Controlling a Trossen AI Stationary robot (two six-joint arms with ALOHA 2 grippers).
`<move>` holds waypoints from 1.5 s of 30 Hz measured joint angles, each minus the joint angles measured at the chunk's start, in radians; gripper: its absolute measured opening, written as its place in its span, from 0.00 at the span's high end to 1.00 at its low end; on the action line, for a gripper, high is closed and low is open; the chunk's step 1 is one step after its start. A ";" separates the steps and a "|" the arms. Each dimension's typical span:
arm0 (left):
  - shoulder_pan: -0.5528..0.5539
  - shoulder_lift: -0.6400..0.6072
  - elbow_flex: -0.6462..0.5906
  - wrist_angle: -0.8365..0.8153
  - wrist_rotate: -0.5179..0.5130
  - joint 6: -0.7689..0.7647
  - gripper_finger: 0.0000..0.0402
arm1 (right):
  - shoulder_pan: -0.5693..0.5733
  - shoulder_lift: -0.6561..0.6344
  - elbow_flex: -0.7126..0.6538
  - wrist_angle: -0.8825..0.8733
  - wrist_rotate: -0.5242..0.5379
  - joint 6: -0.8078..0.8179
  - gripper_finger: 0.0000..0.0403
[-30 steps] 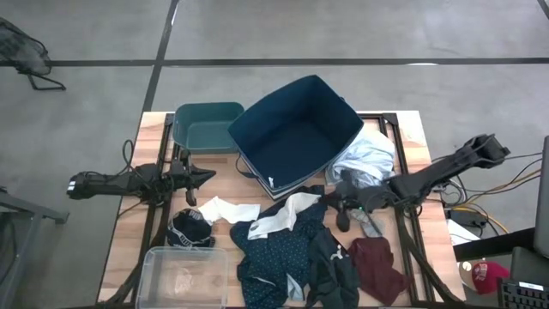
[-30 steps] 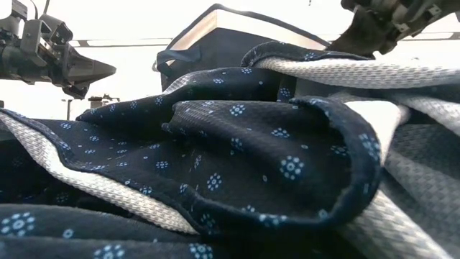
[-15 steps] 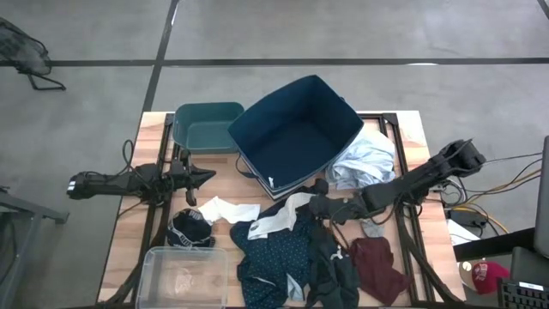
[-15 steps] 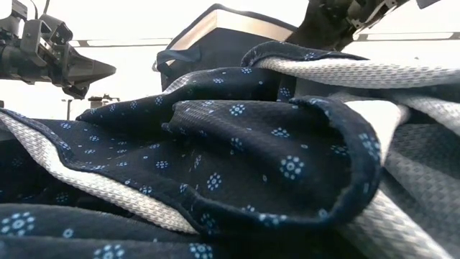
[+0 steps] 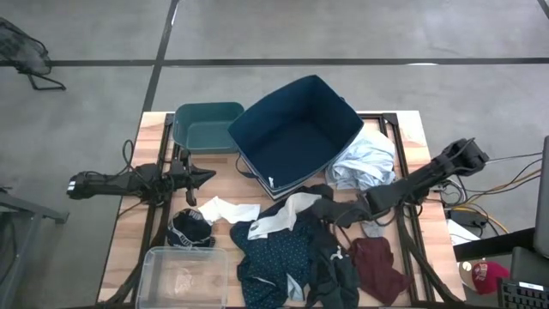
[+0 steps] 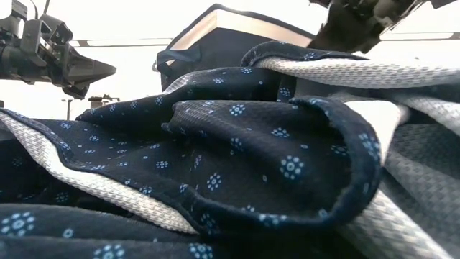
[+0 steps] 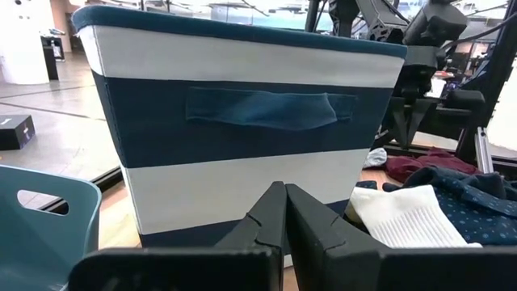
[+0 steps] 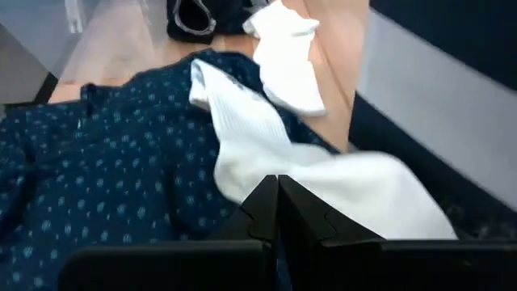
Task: Pick & Place Cloths
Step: Put the right white sock into the transparent bin
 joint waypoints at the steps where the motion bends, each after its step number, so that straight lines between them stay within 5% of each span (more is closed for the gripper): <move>1: 0.000 0.000 0.000 0.000 0.000 0.000 0.97 | 0.006 -0.008 -0.001 -0.020 0.006 0.016 0.98; 15: 0.000 0.006 0.000 0.000 0.000 0.000 0.97 | 0.010 -0.058 -0.026 -0.384 0.176 0.284 0.96; 28: 0.000 0.006 0.000 0.000 0.000 0.000 0.97 | -0.054 -0.017 -0.029 -0.431 0.265 0.291 0.54; 34: 0.000 0.006 0.000 0.000 0.000 0.000 0.97 | -0.068 0.033 -0.030 -0.323 0.254 0.190 0.45; 40: 0.000 0.006 0.000 0.000 0.000 0.000 0.97 | -0.069 0.094 -0.027 -0.162 0.216 0.114 0.50; 45: 0.000 0.006 0.000 0.000 0.000 0.000 0.97 | -0.069 0.160 -0.007 -0.148 0.198 0.117 0.74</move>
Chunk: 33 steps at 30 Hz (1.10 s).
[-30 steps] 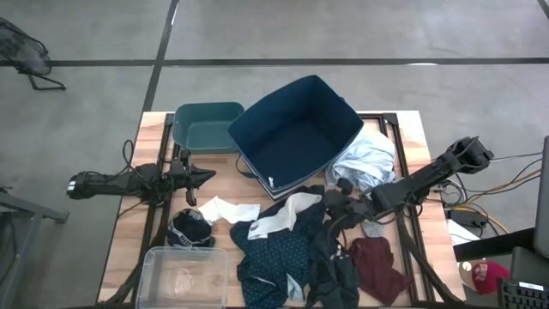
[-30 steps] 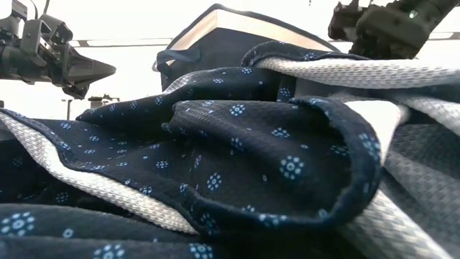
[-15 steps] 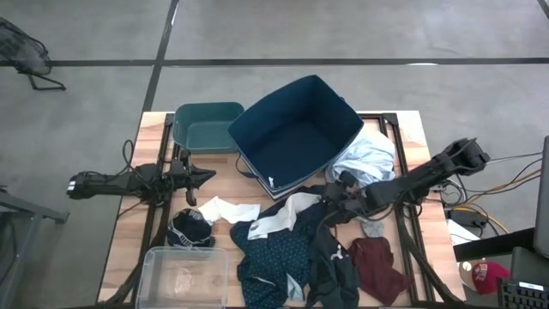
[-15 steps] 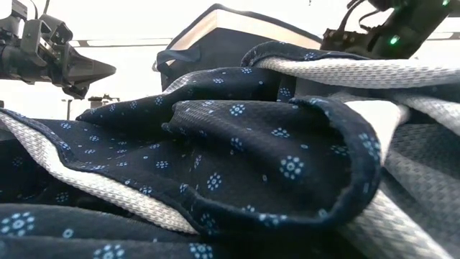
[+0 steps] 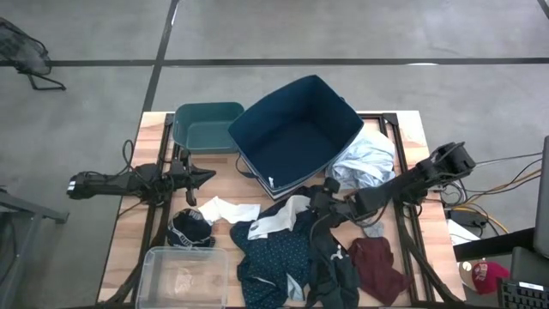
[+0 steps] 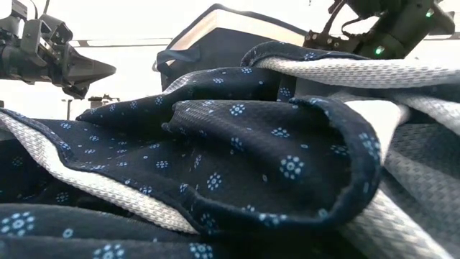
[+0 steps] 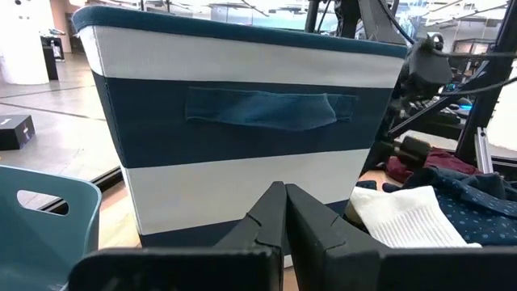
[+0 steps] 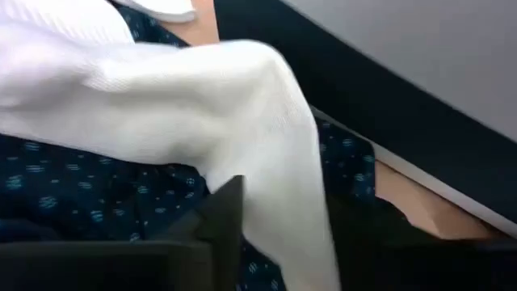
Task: Pick & Place Cloths
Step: Put the right white sock into the transparent bin
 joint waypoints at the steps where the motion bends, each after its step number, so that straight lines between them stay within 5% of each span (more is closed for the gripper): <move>1: 0.000 0.000 0.000 0.000 0.000 0.000 0.97 | 0.000 0.013 0.004 0.000 -0.003 0.000 0.81; 3: 0.000 0.000 0.000 0.000 0.000 0.000 0.97 | 0.000 0.036 0.016 -0.001 -0.018 -0.010 0.93; 7: 0.000 0.000 0.000 0.000 0.000 0.000 0.97 | 0.004 0.065 0.050 -0.003 -0.026 -0.008 0.97; 33: 0.000 0.002 0.000 0.000 0.000 0.000 0.97 | 0.150 0.037 0.552 -0.172 0.084 -0.227 0.98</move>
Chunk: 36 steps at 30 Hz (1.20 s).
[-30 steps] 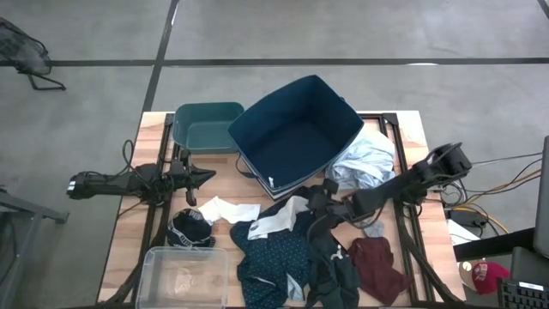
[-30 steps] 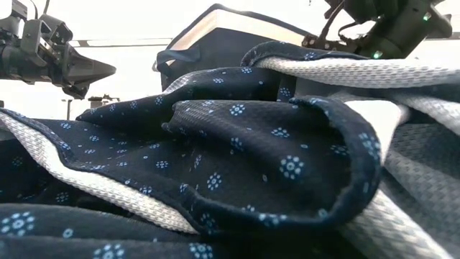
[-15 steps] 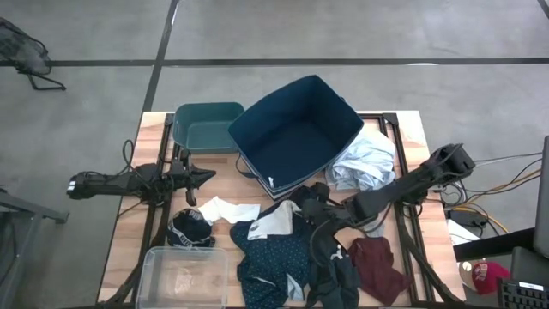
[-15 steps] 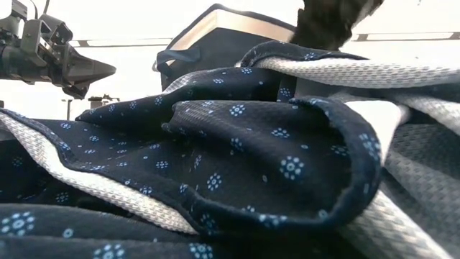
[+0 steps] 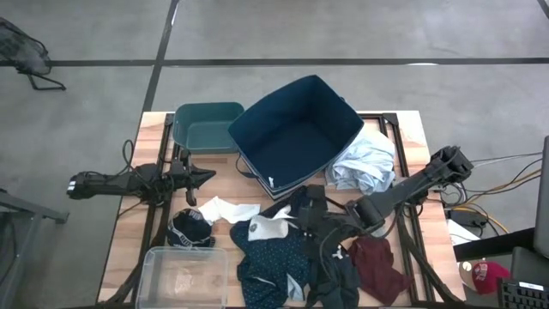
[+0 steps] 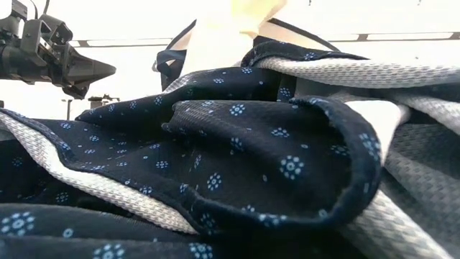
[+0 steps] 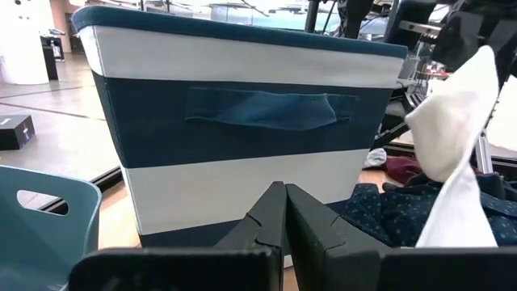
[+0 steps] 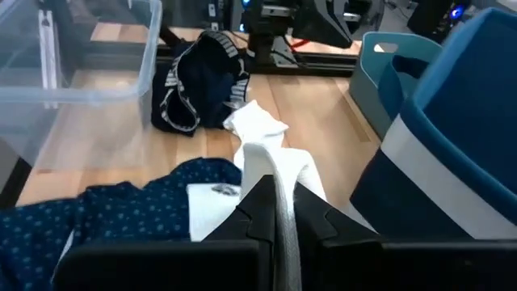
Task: Pick & Place Cloths
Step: Put the right white sock into the transparent bin
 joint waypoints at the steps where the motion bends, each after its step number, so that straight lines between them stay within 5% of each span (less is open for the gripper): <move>1: 0.000 0.000 0.000 0.005 0.000 0.000 0.97 | 0.000 0.008 0.011 -0.001 0.001 0.003 0.98; 7: 0.000 0.000 -0.007 0.078 -0.006 -0.020 0.97 | -0.001 0.011 0.050 -0.023 0.027 0.003 0.98; 18: 0.000 0.002 -0.003 0.399 0.004 -0.306 0.97 | -0.004 0.002 0.119 -0.022 0.026 -0.022 0.98; 25: 0.000 0.037 -0.002 0.531 0.298 -0.257 0.97 | -0.010 0.010 0.152 -0.011 0.024 -0.066 0.98; 30: 0.000 0.093 -0.001 0.609 0.353 -0.247 0.95 | -0.014 0.011 0.167 0.005 0.022 -0.077 0.98; 36: -0.001 0.198 -0.001 0.671 0.403 -0.238 0.81 | -0.031 0.011 0.176 0.049 0.021 -0.099 0.98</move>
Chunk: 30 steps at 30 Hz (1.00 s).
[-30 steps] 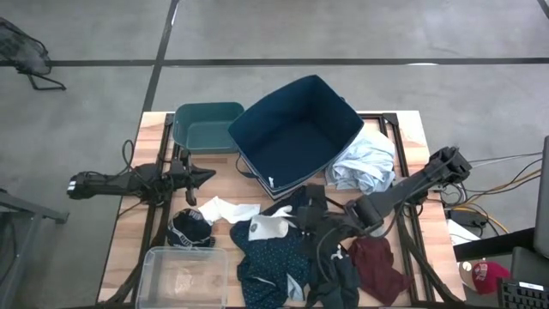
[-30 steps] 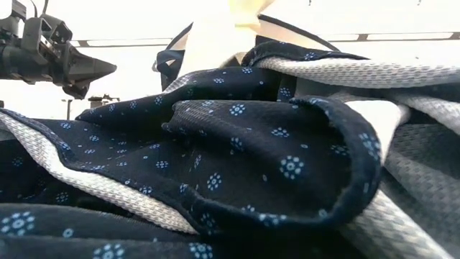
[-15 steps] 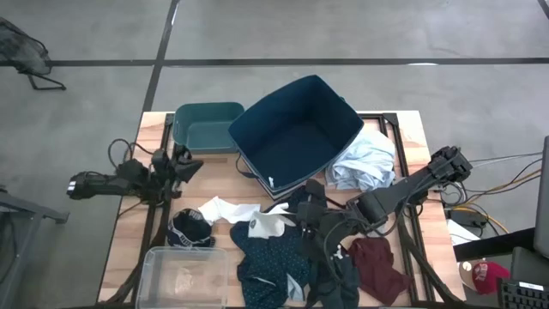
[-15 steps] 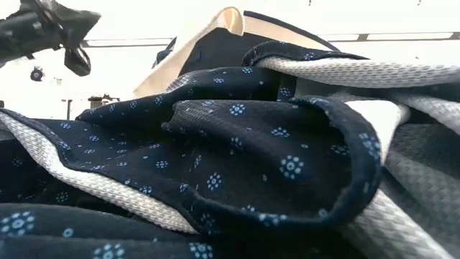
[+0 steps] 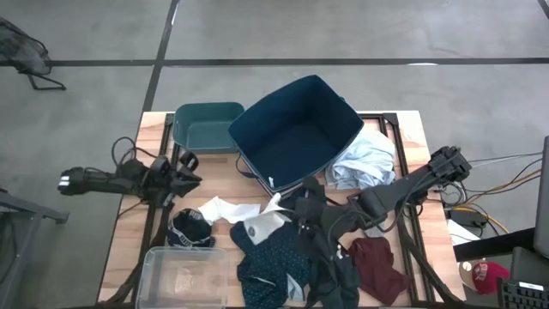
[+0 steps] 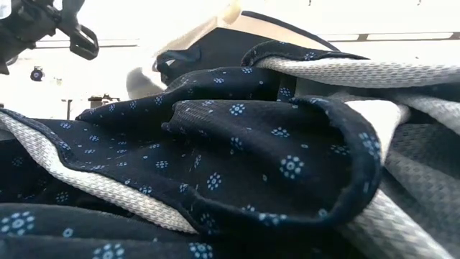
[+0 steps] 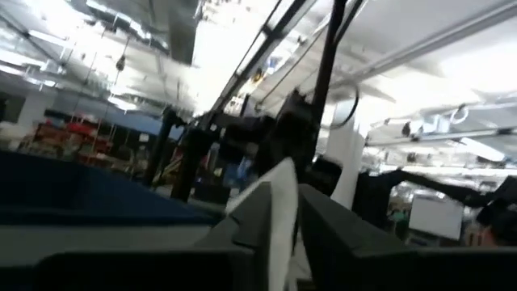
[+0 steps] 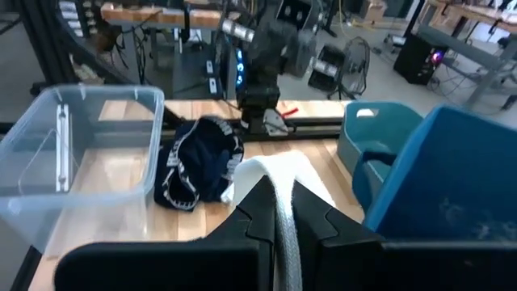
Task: Pick & Place Cloths
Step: Put the right white sock into the transparent bin
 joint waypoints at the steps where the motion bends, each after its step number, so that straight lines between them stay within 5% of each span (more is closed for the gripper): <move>1: 0.000 0.021 0.000 0.004 -0.001 0.005 0.78 | -0.004 0.000 0.003 0.001 0.000 -0.003 0.98; 13: -0.042 0.282 0.126 0.074 0.031 -0.010 0.39 | -0.068 0.000 0.006 0.111 -0.002 -0.032 0.98; 30: -0.071 0.660 0.334 0.156 0.025 0.058 0.35 | -0.115 0.000 0.006 0.355 -0.061 -0.173 0.98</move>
